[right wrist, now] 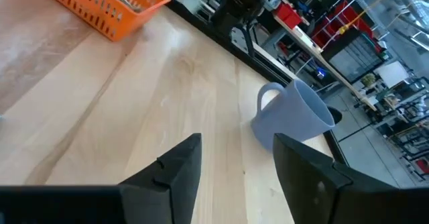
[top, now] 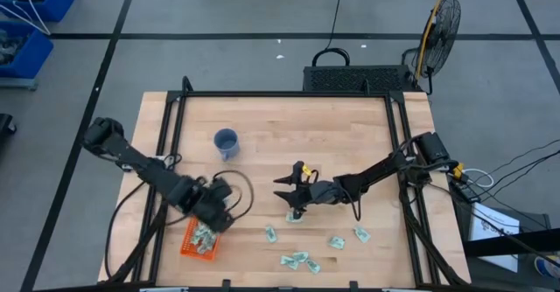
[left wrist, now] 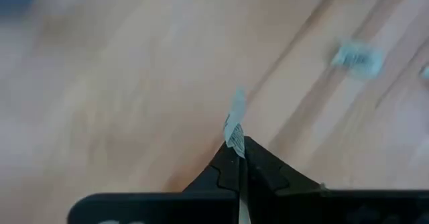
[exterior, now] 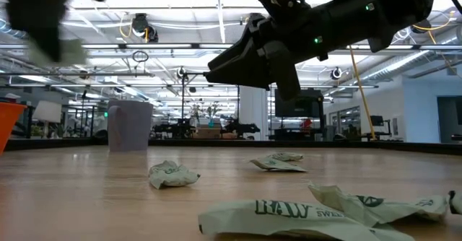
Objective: Pick and place Stevia / Truvia into bins
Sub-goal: Put the stevia packet into the orange bin
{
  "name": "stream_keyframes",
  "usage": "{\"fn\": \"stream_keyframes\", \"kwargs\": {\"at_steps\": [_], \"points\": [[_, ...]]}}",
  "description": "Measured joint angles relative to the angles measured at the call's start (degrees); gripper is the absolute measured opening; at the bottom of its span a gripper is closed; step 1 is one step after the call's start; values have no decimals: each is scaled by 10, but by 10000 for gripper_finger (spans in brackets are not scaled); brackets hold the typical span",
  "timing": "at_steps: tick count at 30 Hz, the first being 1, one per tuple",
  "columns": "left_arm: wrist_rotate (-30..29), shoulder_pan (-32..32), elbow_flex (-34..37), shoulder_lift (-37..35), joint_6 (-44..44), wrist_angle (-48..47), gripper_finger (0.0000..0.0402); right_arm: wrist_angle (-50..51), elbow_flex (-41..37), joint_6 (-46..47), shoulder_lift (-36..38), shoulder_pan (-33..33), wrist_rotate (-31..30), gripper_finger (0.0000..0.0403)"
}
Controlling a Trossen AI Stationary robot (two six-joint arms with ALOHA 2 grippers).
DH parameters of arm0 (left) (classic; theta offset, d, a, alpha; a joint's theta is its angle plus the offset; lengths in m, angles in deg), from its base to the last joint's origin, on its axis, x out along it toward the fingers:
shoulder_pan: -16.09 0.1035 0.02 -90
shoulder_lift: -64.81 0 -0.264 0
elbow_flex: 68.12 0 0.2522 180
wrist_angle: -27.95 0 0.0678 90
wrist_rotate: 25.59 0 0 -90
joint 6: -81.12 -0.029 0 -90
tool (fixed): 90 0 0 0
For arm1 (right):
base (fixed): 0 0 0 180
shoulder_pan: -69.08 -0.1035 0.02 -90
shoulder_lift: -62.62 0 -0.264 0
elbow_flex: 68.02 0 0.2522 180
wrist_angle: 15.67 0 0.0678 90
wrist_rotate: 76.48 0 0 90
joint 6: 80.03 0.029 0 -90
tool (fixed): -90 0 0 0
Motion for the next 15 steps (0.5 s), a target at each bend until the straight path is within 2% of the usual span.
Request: {"fn": "stream_keyframes", "kwargs": {"at_steps": [8, 15], "points": [[57, -132, 0, 24, 200, -9, 5, 0, 0, -31, 0, 15, 0, 174], [105, -208, 1, 59, 307, 48, 28, -21, 0, -59, 0, 27, 2, 174]]}}
